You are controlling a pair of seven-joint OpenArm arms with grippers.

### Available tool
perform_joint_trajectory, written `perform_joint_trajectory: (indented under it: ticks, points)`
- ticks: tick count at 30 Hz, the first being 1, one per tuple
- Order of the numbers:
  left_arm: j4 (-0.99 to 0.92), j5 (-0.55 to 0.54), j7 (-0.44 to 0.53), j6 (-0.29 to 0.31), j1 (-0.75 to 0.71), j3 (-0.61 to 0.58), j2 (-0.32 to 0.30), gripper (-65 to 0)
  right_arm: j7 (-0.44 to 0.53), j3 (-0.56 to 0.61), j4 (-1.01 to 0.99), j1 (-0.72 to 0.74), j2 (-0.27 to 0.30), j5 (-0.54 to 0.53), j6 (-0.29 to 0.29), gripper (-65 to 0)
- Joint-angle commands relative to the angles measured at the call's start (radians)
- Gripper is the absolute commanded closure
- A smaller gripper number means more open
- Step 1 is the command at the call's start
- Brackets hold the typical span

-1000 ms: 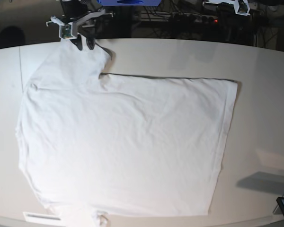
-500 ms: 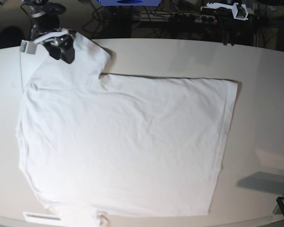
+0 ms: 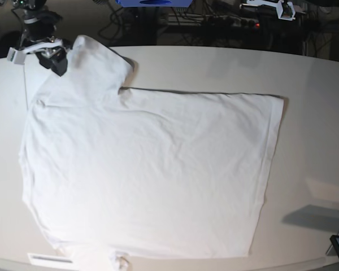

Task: Fold the T-shirt properly
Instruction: 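Lower the right gripper onto the white T-shirt's shoulder corner and grasp it, then lower the left gripper onto the opposite shoulder corner and grasp it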

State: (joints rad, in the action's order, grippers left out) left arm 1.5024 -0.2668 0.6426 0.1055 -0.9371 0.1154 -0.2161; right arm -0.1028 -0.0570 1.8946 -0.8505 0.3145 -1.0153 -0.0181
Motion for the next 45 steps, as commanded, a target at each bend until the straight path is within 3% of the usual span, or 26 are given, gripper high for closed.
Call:
perform_joint_trajectory:
  ticks: [1, 8, 17, 25, 29, 32, 35, 37, 39, 42, 45]
  points:
    - [0.011, -0.007, 0.029, -0.003, -0.017, 0.005, -0.007, -15.1, -0.007, -0.013, 0.013, -0.006, 0.004, -0.004, 0.014, -33.1]
    - [0.013, -0.007, 0.029, -0.003, -0.017, 0.005, -0.006, -15.1, -0.067, -0.057, -0.02, 0.0, -0.074, 0.0, 0.014, -33.1]
    - [0.013, -0.007, 0.029, -0.003, -0.017, 0.005, -0.006, -15.1, -0.173, -0.048, -0.056, 0.047, -0.081, -0.004, 0.016, -33.1]
    - [0.016, -0.013, 0.029, -0.003, -0.015, 0.005, -0.006, -15.1, -0.182, -0.028, -0.054, 0.05, -0.082, -0.004, 0.017, -32.6]
    - [0.011, -0.016, 0.027, -0.003, 0.007, 0.005, -0.004, -15.8, -0.182, 0.035, -0.057, 0.07, -0.076, -0.003, 0.073, -32.5]
    - [0.016, -0.016, 0.027, -0.003, 0.007, 0.005, -0.004, -15.8, -0.182, 0.041, -0.057, 0.07, -0.079, 0.0, 0.079, -32.4]
    - [0.022, -0.016, -0.01, -0.003, 0.019, 0.005, -0.004, -16.0, -0.182, 0.041, -0.057, 0.07, -0.077, 0.0, 0.079, -24.4]
    - [0.037, -0.018, -0.083, -0.003, 0.026, 0.005, -0.004, -16.1, -0.182, 0.038, -0.057, 0.07, -0.076, 0.0, 0.079, -10.0]
    - [0.066, -0.025, -0.152, -0.003, 0.031, 0.002, -0.004, -19.5, -0.182, 0.038, -0.059, 0.07, -0.074, -0.001, 0.079, 0.0]
    - [0.108, -0.15, -0.229, 0.003, 0.033, -0.003, -0.006, -29.7, -0.182, 0.042, -0.059, 0.07, -0.074, -0.001, 0.08, -0.9]
    - [0.148, -0.32, -0.329, 0.064, 0.04, -0.003, -0.041, -35.1, -0.193, 0.042, -0.059, 0.07, -0.074, 0.0, 0.08, -0.7]
